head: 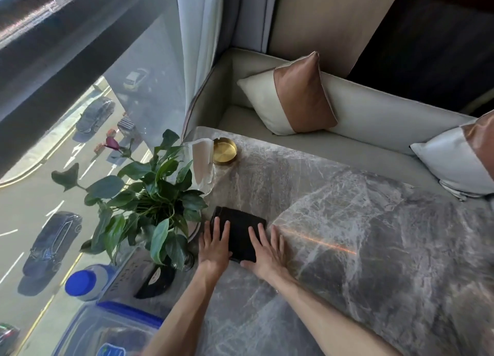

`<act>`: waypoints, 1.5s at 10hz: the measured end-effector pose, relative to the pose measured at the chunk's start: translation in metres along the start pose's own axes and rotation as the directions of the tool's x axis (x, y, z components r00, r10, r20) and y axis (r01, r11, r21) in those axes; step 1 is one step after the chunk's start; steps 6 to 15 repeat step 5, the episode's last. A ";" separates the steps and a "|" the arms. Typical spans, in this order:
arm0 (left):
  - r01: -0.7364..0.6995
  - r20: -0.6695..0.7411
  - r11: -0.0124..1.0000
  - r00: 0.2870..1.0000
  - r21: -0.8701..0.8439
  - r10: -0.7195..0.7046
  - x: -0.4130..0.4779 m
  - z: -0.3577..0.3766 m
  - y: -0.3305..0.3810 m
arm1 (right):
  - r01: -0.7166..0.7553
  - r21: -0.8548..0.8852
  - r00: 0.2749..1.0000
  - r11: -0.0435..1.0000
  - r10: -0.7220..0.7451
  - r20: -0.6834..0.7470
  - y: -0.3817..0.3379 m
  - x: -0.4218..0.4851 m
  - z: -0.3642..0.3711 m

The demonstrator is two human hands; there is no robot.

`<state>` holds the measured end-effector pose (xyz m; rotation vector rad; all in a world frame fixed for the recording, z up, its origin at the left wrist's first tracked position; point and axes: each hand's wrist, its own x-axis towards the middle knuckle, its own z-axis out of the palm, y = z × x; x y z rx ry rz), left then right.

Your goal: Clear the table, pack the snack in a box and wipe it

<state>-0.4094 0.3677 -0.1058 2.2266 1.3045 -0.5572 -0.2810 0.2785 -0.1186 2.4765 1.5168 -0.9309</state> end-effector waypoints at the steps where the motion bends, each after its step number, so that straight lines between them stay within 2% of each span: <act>1: 0.006 -0.077 0.998 0.997 -0.055 -0.010 -0.007 -0.012 0.006 | 0.055 0.121 0.995 0.991 -0.043 -0.095 -0.001 -0.007 -0.014; 2: 0.014 -0.217 0.994 0.976 -0.107 -0.037 -0.029 -0.015 0.009 | 0.130 0.234 0.936 0.963 -0.042 -0.349 0.010 -0.033 -0.027; 3: 0.018 -0.284 1.000 0.959 -0.020 -0.023 -0.062 -0.010 0.010 | 0.131 0.180 0.905 0.975 -0.044 -0.424 0.038 -0.071 -0.031; 4: -0.014 -0.261 0.999 0.965 0.038 0.024 -0.089 0.001 0.022 | 0.041 0.187 0.911 0.982 0.040 -0.411 0.084 -0.110 -0.029; 5: -0.064 -0.229 0.990 0.969 0.127 0.092 -0.106 0.011 0.050 | -0.064 0.205 0.886 0.977 0.150 -0.439 0.133 -0.150 -0.029; 15: -0.064 -0.229 0.990 0.969 0.127 0.092 -0.106 0.011 0.050 | -0.064 0.205 0.886 0.977 0.150 -0.439 0.133 -0.150 -0.029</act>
